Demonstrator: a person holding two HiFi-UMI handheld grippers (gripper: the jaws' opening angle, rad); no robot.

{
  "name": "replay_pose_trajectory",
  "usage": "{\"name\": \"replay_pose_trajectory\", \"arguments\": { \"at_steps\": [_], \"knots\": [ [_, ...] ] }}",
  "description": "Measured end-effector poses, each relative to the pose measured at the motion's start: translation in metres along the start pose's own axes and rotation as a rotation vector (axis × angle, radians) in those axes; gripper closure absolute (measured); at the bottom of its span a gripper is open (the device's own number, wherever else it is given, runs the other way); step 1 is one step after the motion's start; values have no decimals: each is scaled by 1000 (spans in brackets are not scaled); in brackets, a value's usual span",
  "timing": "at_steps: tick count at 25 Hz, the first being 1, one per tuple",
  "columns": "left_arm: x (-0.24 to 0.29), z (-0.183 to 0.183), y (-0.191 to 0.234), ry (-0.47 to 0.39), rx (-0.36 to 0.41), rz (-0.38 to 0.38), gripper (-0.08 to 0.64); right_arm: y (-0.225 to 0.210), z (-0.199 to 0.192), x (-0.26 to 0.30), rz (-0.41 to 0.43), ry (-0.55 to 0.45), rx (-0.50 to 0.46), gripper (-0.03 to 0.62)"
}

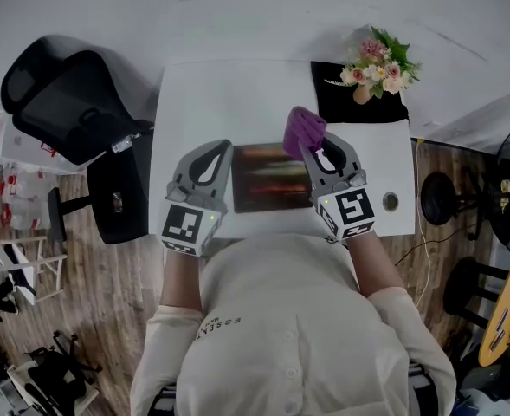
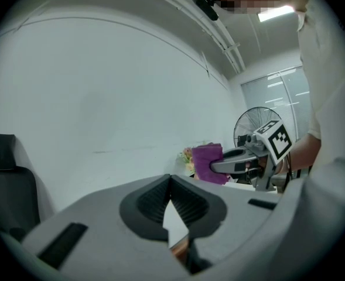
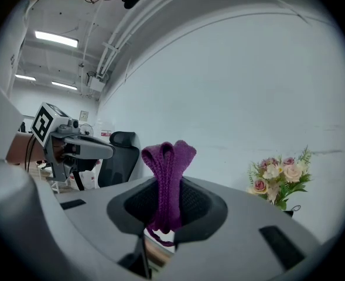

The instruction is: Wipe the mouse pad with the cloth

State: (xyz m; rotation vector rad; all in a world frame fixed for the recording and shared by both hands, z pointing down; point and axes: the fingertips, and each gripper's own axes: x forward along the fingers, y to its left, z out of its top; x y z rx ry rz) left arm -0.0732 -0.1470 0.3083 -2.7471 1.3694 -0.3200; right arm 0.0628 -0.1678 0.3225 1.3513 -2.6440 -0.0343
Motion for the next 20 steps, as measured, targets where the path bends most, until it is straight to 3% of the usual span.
{"name": "replay_pose_trajectory", "arguments": {
  "at_steps": [20],
  "knots": [
    [3,4,-10,10,-3,8,558,-1,5,1,4,-8,29,502]
  ]
}}
